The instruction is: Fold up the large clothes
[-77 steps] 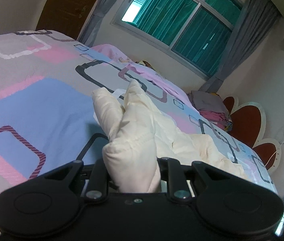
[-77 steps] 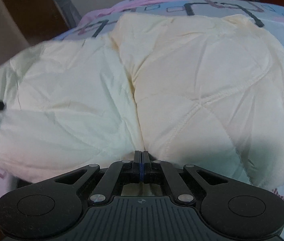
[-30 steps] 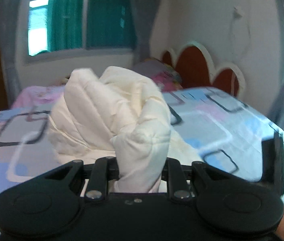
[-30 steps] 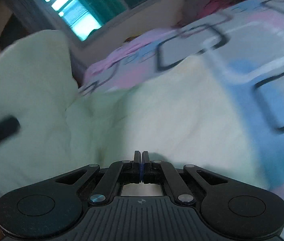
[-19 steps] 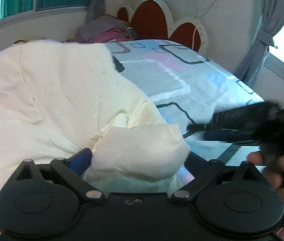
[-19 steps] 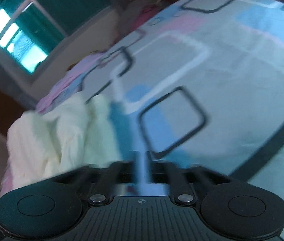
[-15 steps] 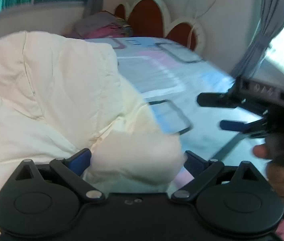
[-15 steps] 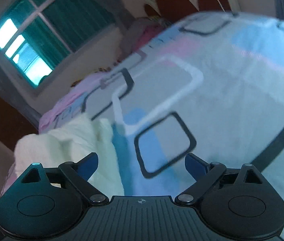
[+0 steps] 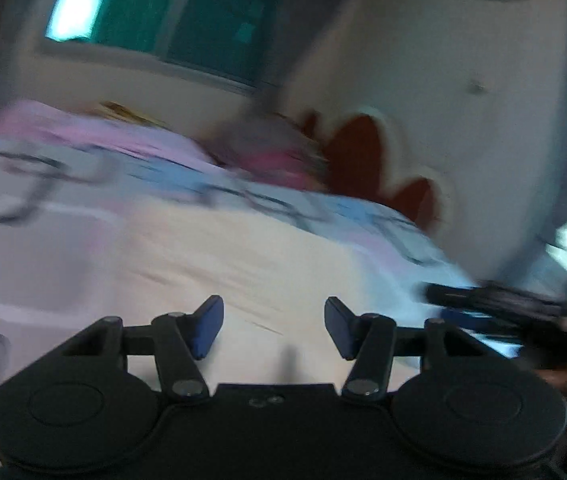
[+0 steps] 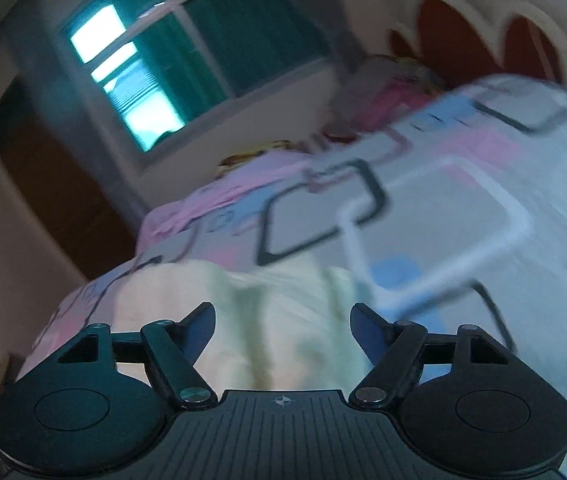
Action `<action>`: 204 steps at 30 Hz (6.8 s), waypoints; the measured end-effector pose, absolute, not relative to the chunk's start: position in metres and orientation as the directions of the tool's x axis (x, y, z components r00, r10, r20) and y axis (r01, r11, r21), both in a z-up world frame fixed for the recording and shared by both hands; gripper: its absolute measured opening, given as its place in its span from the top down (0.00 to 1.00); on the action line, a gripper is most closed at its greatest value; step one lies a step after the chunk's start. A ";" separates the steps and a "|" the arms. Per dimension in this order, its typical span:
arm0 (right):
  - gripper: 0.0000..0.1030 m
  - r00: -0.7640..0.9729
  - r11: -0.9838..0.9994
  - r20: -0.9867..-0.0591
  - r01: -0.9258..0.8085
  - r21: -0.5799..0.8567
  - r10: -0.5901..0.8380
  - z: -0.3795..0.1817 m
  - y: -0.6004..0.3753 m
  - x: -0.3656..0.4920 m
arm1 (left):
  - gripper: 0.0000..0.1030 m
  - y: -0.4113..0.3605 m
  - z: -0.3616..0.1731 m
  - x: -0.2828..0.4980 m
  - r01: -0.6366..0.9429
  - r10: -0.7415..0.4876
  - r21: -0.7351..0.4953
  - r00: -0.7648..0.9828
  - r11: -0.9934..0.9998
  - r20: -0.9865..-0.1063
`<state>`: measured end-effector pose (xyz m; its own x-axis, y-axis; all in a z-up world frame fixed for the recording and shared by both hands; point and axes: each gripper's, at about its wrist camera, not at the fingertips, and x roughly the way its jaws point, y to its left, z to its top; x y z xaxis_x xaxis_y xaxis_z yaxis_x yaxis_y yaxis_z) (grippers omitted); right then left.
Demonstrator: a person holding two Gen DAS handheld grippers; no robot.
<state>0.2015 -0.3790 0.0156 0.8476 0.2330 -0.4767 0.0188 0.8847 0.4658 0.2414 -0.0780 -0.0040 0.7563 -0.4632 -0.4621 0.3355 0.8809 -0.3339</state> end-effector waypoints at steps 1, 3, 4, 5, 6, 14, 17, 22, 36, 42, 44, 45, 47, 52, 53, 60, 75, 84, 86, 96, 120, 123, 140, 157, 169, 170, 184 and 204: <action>0.28 0.840 0.895 -0.483 -0.008 0.446 0.248 0.017 -0.372 0.213 | 0.48 -0.066 -0.007 0.252 0.308 -0.438 -0.332 0.774 0.892 -0.458; 0.27 0.825 0.919 -0.500 -0.056 0.391 0.263 0.020 -0.357 0.239 | 0.52 -0.049 -0.014 0.274 0.274 -0.421 -0.352 0.780 0.895 -0.463; 0.27 0.816 0.927 -0.513 -0.072 0.368 0.267 0.020 -0.351 0.251 | 0.55 -0.045 -0.019 0.286 0.258 -0.417 -0.366 0.778 0.894 -0.470; 0.27 0.800 0.929 -0.531 -0.088 0.359 0.281 0.016 -0.347 0.264 | 0.56 -0.041 -0.025 0.297 0.256 -0.426 -0.383 0.771 0.888 -0.473; 0.26 0.772 0.926 -0.557 -0.109 0.362 0.308 0.012 -0.344 0.277 | 0.58 -0.035 -0.029 0.303 0.251 -0.432 -0.397 0.765 0.883 -0.478; 0.79 0.703 0.906 -0.601 -0.150 0.397 0.380 -0.019 -0.336 0.301 | 0.66 -0.050 -0.048 0.339 0.319 -0.500 -0.400 0.688 0.859 -0.526; 0.79 0.736 0.943 -0.618 -0.083 0.323 0.276 -0.024 -0.335 0.289 | 0.66 -0.067 -0.049 0.348 0.362 -0.499 -0.346 0.680 0.865 -0.537; 0.79 0.708 0.980 -0.697 0.032 0.196 0.116 -0.052 -0.329 0.282 | 0.64 -0.104 -0.054 0.360 0.433 -0.476 -0.229 0.635 0.872 -0.609; 0.79 0.667 0.971 -0.735 0.071 0.227 0.123 -0.111 -0.343 0.288 | 0.63 -0.147 -0.086 0.368 0.499 -0.375 -0.055 0.569 0.865 -0.732; 0.28 0.721 0.975 -0.683 0.054 0.217 0.113 -0.066 -0.352 0.265 | 0.62 -0.130 -0.054 0.341 0.479 -0.388 -0.067 0.611 0.875 -0.690; 0.28 0.745 0.975 -0.653 0.012 0.222 0.139 -0.048 -0.353 0.248 | 0.61 -0.120 -0.041 0.317 0.489 -0.420 -0.088 0.626 0.868 -0.657; 0.35 0.752 0.975 -0.641 -0.008 0.224 0.153 -0.038 -0.353 0.237 | 0.61 -0.116 -0.036 0.304 0.493 -0.432 -0.097 0.630 0.865 -0.646; 0.50 0.748 0.972 -0.638 -0.044 0.229 0.184 -0.026 -0.350 0.219 | 0.61 -0.113 -0.028 0.280 0.513 -0.456 -0.104 0.630 0.852 -0.629; 0.53 0.717 0.973 -0.659 -0.133 0.190 0.227 -0.022 -0.324 0.183 | 0.63 -0.104 -0.025 0.235 0.494 -0.467 -0.147 0.623 0.857 -0.627; 0.53 0.710 0.973 -0.667 -0.145 0.177 0.227 -0.026 -0.318 0.177 | 0.63 -0.104 -0.027 0.229 0.496 -0.464 -0.143 0.620 0.857 -0.633; 0.74 0.622 0.979 -0.756 -0.140 0.148 0.204 -0.069 -0.306 0.165 | 0.62 -0.111 -0.054 0.205 0.520 -0.431 -0.089 0.586 0.849 -0.686; 0.73 0.625 0.986 -0.762 -0.102 0.135 0.169 -0.079 -0.311 0.161 | 0.61 -0.115 -0.069 0.210 0.497 -0.398 -0.092 0.557 0.863 -0.729; 0.73 0.802 0.988 -0.579 -0.098 0.119 0.149 0.000 -0.322 0.222 | 0.59 -0.087 -0.019 0.280 0.398 -0.354 -0.058 0.727 0.916 -0.588; 0.73 0.801 0.986 -0.577 -0.116 0.116 0.162 0.007 -0.313 0.252 | 0.59 -0.090 -0.011 0.306 0.392 -0.362 -0.073 0.741 0.917 -0.566; 0.73 0.678 0.982 -0.714 -0.172 0.077 0.175 -0.045 -0.276 0.355 | 0.59 -0.143 -0.041 0.373 0.449 -0.385 -0.082 0.642 0.890 -0.663; 0.73 0.716 0.988 -0.682 -0.124 0.090 0.152 -0.040 -0.301 0.268 | 0.60 -0.130 -0.025 0.296 0.451 -0.391 -0.088 0.641 0.888 -0.661; 0.73 0.672 0.990 -0.727 -0.119 0.078 0.138 -0.065 -0.297 0.259 | 0.61 -0.135 -0.049 0.284 0.448 -0.369 -0.078 0.611 0.891 -0.700; 0.73 0.643 0.988 -0.749 -0.106 0.116 0.157 -0.067 -0.310 0.185 | 0.62 -0.111 -0.061 0.225 0.427 -0.365 -0.106 0.588 0.898 -0.722; 0.46 0.670 0.967 -0.698 -0.151 0.206 0.253 -0.039 -0.334 0.163 | 0.41 -0.096 -0.045 0.200 0.419 -0.330 -0.061 0.609 0.906 -0.721; 0.08 0.669 0.975 -0.717 -0.051 0.216 0.194 -0.055 -0.348 0.170 | 0.07 -0.100 -0.059 0.203 0.365 -0.260 -0.030 0.602 0.931 -0.755; 0.05 0.679 0.972 -0.708 -0.034 0.232 0.193 -0.055 -0.354 0.171 | 0.03 -0.098 -0.059 0.204 0.356 -0.250 -0.023 0.608 0.934 -0.753; 0.00 0.582 0.722 -0.655 0.160 0.673 0.482 -0.116 -0.432 0.217 | 0.08 -0.037 -0.092 0.281 0.145 -0.493 -0.492 0.498 0.858 -0.713; 0.00 0.500 0.607 -0.533 0.017 0.795 0.683 -0.149 -0.434 0.256 | 0.12 -0.024 -0.132 0.306 0.101 -0.641 -0.663 0.400 0.742 -0.656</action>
